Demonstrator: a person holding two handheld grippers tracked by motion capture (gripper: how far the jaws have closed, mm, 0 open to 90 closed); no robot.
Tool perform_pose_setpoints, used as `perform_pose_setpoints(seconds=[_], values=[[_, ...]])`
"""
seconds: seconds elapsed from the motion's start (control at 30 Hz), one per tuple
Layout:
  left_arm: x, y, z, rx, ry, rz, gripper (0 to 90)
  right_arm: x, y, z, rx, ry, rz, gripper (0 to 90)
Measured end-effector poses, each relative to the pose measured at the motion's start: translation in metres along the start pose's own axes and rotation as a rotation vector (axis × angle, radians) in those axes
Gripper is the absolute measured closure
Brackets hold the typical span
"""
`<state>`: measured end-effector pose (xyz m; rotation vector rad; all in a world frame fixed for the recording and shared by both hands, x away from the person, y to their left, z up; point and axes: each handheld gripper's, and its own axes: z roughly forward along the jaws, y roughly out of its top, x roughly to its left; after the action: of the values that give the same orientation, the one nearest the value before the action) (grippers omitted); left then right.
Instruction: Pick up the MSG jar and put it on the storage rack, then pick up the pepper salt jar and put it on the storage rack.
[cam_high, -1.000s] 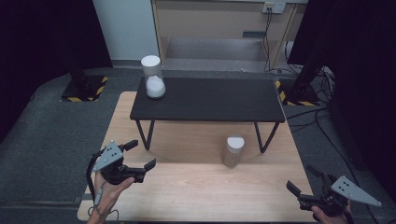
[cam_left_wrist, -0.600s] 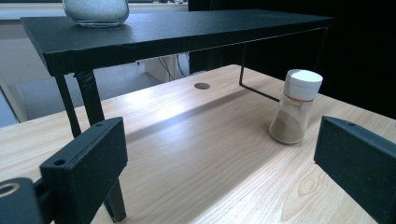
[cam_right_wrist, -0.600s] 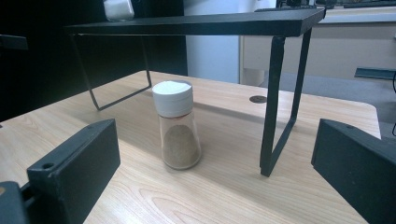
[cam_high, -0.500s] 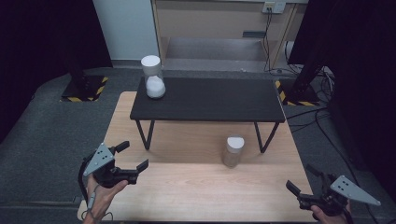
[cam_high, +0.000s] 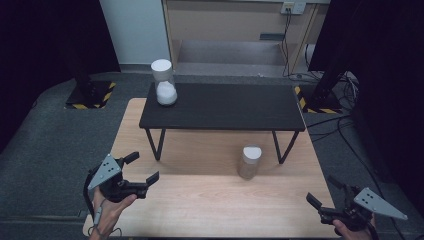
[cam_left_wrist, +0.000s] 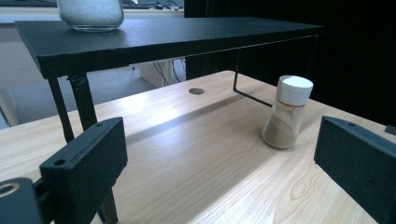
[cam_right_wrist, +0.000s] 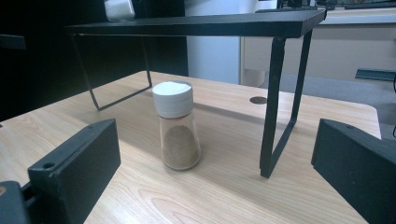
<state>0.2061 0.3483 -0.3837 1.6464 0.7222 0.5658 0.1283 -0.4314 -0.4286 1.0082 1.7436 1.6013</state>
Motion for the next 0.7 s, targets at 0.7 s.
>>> perform_pose_setpoints(seconds=[0.7], values=[[0.0015, -0.0003, 0.0003, -0.003, -0.014, 0.010, 1.3, -0.0004, -0.0006, -0.0009, -0.007, 0.009, -0.005, 1.2]])
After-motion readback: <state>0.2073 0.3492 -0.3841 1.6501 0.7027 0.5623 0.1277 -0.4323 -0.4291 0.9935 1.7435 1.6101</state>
